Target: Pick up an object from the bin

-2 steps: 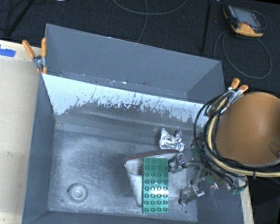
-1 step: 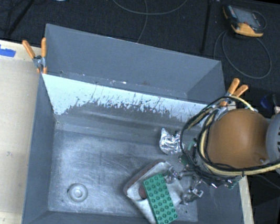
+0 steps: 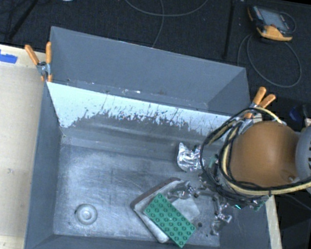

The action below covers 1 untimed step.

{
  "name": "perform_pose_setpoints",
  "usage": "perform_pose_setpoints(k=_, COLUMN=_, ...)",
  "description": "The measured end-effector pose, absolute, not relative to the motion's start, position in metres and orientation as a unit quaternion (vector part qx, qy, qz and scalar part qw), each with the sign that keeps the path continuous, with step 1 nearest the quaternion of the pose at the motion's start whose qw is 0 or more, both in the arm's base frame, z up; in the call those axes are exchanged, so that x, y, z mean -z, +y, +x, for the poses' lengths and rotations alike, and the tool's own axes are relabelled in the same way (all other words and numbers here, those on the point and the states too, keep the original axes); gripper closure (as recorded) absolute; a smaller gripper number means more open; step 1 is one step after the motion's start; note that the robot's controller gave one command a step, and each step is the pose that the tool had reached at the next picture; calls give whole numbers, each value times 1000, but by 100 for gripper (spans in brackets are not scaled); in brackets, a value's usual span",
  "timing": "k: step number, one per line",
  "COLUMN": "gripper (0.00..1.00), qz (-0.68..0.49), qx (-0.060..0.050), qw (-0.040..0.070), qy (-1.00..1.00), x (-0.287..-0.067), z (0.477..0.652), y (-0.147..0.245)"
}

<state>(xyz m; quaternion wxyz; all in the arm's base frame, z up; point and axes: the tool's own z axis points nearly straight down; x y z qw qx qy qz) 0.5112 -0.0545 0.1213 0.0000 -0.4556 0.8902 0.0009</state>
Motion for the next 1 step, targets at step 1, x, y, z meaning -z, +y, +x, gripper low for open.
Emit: perform_pose_setpoints(k=1, gripper=0, qz=-511, qx=11, qw=23, qy=859, x=-80, z=488, y=-63)
